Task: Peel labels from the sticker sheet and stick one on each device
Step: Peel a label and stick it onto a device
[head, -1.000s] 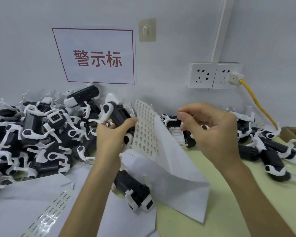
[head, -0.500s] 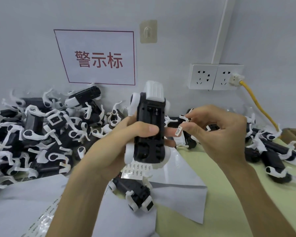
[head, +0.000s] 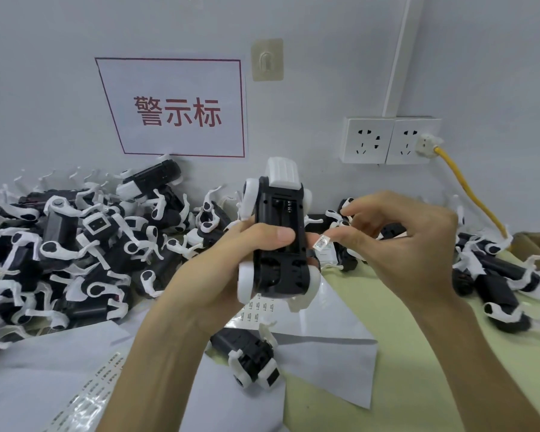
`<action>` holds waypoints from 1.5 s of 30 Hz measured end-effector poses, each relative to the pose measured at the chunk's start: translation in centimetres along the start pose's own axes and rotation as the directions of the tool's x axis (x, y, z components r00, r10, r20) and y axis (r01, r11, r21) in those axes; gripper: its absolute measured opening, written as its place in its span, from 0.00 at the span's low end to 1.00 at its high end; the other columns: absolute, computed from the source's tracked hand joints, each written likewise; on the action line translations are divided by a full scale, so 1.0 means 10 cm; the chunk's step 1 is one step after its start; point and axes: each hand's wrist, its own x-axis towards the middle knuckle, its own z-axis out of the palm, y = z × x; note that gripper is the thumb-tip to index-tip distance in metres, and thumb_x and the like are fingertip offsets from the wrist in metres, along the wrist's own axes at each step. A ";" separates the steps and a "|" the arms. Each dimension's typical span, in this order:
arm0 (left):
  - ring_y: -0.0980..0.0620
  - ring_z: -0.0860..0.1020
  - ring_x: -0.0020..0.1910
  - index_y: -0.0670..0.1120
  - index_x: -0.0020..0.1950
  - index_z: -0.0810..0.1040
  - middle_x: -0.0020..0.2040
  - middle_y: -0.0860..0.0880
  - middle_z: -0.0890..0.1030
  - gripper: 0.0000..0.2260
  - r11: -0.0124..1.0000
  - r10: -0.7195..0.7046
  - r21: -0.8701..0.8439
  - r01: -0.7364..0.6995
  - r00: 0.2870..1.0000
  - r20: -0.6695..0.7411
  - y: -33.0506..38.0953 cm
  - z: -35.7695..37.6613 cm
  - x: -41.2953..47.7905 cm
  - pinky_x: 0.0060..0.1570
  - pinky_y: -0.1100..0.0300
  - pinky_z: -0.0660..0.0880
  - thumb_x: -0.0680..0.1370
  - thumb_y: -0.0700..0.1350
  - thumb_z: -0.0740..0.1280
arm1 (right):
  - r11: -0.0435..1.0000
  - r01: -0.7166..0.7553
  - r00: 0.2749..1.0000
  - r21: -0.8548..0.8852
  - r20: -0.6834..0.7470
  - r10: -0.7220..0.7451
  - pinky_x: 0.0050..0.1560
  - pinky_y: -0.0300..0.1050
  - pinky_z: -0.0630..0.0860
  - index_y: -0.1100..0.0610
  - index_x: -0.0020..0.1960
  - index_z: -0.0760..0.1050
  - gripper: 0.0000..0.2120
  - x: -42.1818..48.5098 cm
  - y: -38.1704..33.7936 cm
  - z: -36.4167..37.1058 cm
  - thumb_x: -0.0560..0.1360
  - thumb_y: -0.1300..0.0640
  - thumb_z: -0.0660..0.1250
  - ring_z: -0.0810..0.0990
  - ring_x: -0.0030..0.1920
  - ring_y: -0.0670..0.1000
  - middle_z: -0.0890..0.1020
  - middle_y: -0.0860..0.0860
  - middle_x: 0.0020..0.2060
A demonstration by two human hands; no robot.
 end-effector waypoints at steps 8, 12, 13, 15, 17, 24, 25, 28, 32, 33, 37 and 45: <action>0.60 0.72 0.13 0.32 0.40 0.80 0.15 0.46 0.71 0.24 0.892 0.270 -0.409 -0.190 0.951 0.147 -0.05 -0.09 -0.18 0.21 0.70 0.70 0.84 0.28 0.46 | 0.998 -0.001 1.000 -0.057 -0.007 0.001 0.32 0.41 0.75 0.60 0.39 0.83 0.17 0.00 0.02 -0.01 0.69 0.45 0.78 0.77 0.30 0.51 0.81 0.53 0.29; 0.53 0.85 0.37 0.37 0.57 0.80 0.39 0.41 0.86 0.11 0.868 0.191 -0.467 -0.167 0.982 0.006 -0.12 0.00 0.01 0.36 0.64 0.80 0.75 0.38 0.70 | 0.953 -0.279 0.959 0.119 0.090 0.269 0.33 0.42 0.77 0.56 0.39 0.84 0.08 0.07 -0.06 0.00 0.73 0.52 0.75 0.80 0.29 0.52 0.83 0.51 0.30; 0.49 0.86 0.45 0.42 0.57 0.82 0.48 0.43 0.87 0.15 0.838 0.245 -0.497 -0.223 0.969 -0.021 -0.14 0.01 0.01 0.41 0.59 0.82 0.71 0.43 0.73 | 0.888 -0.400 0.914 0.225 0.169 0.368 0.34 0.41 0.78 0.54 0.40 0.84 0.07 0.10 -0.09 -0.01 0.74 0.52 0.74 0.82 0.30 0.52 0.84 0.52 0.32; 0.48 0.86 0.48 0.49 0.51 0.85 0.52 0.46 0.87 0.11 0.814 0.379 -0.431 -0.389 0.918 -0.112 -0.22 0.03 -0.01 0.43 0.56 0.82 0.69 0.43 0.76 | 0.732 -0.577 0.813 0.362 0.335 0.476 0.37 0.40 0.80 0.53 0.40 0.85 0.09 0.14 -0.15 0.00 0.76 0.50 0.71 0.84 0.33 0.53 0.86 0.54 0.37; 0.48 0.86 0.46 0.49 0.50 0.85 0.50 0.45 0.87 0.09 0.793 0.446 -0.358 -0.492 0.871 -0.209 -0.20 0.06 0.00 0.41 0.56 0.82 0.72 0.41 0.73 | 0.629 -0.662 0.746 0.406 0.432 0.507 0.40 0.40 0.80 0.53 0.40 0.85 0.10 0.15 -0.19 0.01 0.75 0.49 0.71 0.85 0.37 0.53 0.86 0.55 0.40; 0.42 0.86 0.48 0.48 0.52 0.85 0.50 0.43 0.87 0.14 0.800 0.480 -0.244 -0.549 0.828 -0.288 -0.20 0.05 0.00 0.45 0.43 0.84 0.67 0.45 0.78 | 0.568 -0.722 0.692 0.396 0.442 0.571 0.42 0.38 0.80 0.54 0.44 0.86 0.15 0.13 -0.24 0.06 0.64 0.44 0.74 0.85 0.39 0.50 0.87 0.55 0.43; 0.41 0.86 0.48 0.47 0.52 0.84 0.49 0.42 0.87 0.17 0.806 0.479 -0.225 -0.547 0.827 -0.295 -0.21 0.05 0.00 0.46 0.41 0.84 0.65 0.48 0.78 | 0.572 -0.723 0.690 0.387 0.442 0.573 0.43 0.38 0.80 0.54 0.44 0.86 0.16 0.13 -0.24 0.06 0.64 0.44 0.74 0.85 0.39 0.50 0.87 0.55 0.44; 0.45 0.86 0.47 0.53 0.48 0.85 0.46 0.46 0.87 0.14 0.808 0.492 -0.183 -0.560 0.813 -0.312 -0.23 0.06 0.01 0.45 0.45 0.84 0.64 0.51 0.77 | 0.583 -0.729 0.684 0.360 0.435 0.586 0.44 0.39 0.80 0.54 0.44 0.85 0.15 0.12 -0.24 0.07 0.64 0.45 0.75 0.85 0.39 0.49 0.87 0.56 0.47; 0.46 0.87 0.46 0.60 0.46 0.85 0.44 0.49 0.87 0.11 0.789 0.526 -0.165 -0.592 0.789 -0.316 -0.25 0.06 0.04 0.43 0.49 0.84 0.64 0.52 0.78 | 0.578 -0.722 0.691 0.380 0.408 0.596 0.42 0.38 0.79 0.55 0.42 0.85 0.11 0.11 -0.23 0.09 0.65 0.49 0.75 0.84 0.37 0.50 0.87 0.58 0.45; 0.47 0.87 0.45 0.61 0.46 0.85 0.44 0.50 0.87 0.11 0.779 0.545 -0.163 -0.606 0.782 -0.301 -0.25 0.06 0.04 0.43 0.49 0.84 0.65 0.52 0.77 | 0.589 -0.712 0.703 0.383 0.393 0.593 0.42 0.38 0.79 0.55 0.42 0.84 0.10 0.10 -0.22 0.09 0.65 0.50 0.76 0.84 0.37 0.50 0.87 0.59 0.44; 0.49 0.87 0.47 0.58 0.48 0.86 0.46 0.51 0.88 0.09 0.774 0.531 -0.197 -0.602 0.786 -0.316 -0.23 0.07 0.05 0.45 0.52 0.84 0.68 0.52 0.76 | 0.771 -0.550 0.835 0.320 0.213 0.507 0.38 0.38 0.78 0.55 0.40 0.83 0.05 0.07 -0.22 0.15 0.73 0.62 0.76 0.82 0.32 0.49 0.85 0.54 0.35; 0.48 0.84 0.60 0.44 0.71 0.73 0.59 0.45 0.85 0.25 0.660 0.192 -0.618 -0.427 0.891 -0.411 -0.23 0.00 0.11 0.55 0.56 0.80 0.78 0.57 0.65 | 0.861 -0.382 0.921 0.335 0.214 0.325 0.50 0.41 0.79 0.44 0.57 0.79 0.16 0.07 -0.29 0.14 0.70 0.48 0.75 0.85 0.50 0.48 0.86 0.48 0.50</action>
